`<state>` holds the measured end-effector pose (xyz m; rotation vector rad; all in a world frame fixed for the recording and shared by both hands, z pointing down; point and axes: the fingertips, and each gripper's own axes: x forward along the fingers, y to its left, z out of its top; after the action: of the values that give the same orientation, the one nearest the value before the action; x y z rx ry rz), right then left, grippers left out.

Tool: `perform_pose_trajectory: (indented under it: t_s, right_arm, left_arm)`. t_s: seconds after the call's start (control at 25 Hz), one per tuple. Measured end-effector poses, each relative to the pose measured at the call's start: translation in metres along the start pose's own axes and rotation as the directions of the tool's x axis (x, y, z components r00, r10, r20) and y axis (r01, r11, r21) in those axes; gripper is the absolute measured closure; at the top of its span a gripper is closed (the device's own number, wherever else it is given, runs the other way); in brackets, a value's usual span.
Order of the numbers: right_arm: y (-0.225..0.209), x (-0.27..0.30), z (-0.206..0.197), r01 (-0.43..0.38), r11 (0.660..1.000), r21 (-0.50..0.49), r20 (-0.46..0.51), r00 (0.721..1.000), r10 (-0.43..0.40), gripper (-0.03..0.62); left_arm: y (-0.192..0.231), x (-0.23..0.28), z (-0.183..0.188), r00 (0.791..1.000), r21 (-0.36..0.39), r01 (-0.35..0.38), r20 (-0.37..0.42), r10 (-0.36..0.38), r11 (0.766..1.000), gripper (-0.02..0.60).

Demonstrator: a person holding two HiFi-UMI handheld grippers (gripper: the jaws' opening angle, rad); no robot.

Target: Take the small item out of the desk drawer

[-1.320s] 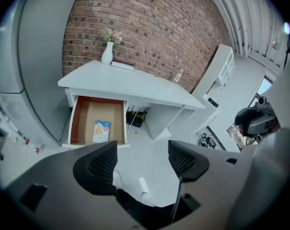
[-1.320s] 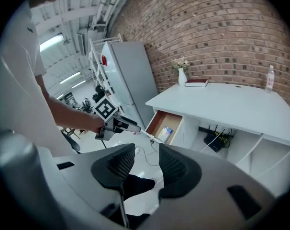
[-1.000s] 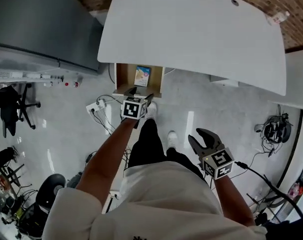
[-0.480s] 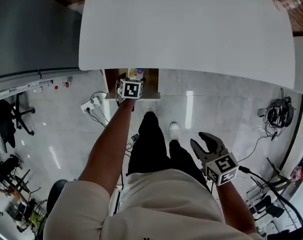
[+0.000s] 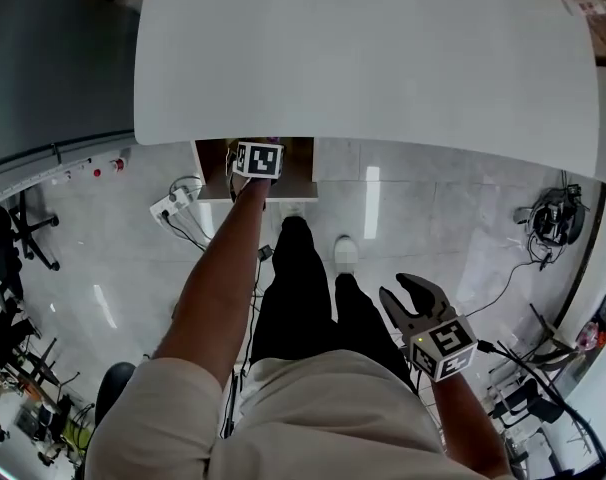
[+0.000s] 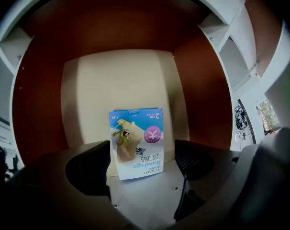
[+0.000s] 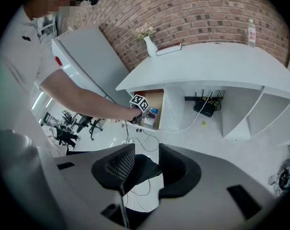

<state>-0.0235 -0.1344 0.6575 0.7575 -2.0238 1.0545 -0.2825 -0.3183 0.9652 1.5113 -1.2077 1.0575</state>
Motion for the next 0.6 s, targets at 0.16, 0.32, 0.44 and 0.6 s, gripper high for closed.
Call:
perform_pose_trajectory:
  t_s: [0.16,0.32,0.44,0.6]
  right_arm:
    - [0.001,0.007,-0.007,-0.005,1.0,0.027,-0.018,1.0,0.006,0.423]
    - [-0.003,0.012,-0.006,-0.001,0.999,0.04,-0.008,1.0,0.001,0.427]
    - [-0.007,0.009,-0.009,0.008,0.999,0.053,-0.011,1.0,-0.007,0.431]
    - [-0.009,0.006,-0.009,0.019,0.998,0.063,-0.011,1.0,-0.018,0.434]
  left_arm:
    - [0.003,0.011,0.009,0.999,0.021,-0.049,-0.014,0.049,0.999,0.186]
    - [0.006,0.032,-0.004,0.997,-0.041,-0.027,-0.076,0.024,0.999,0.186]
    - [-0.065,0.022,-0.041,0.92,-0.268,0.247,-0.236,-0.312,0.931,0.187]
    - [-0.094,0.012,-0.059,0.846,-0.376,0.332,-0.286,-0.45,0.865,0.187]
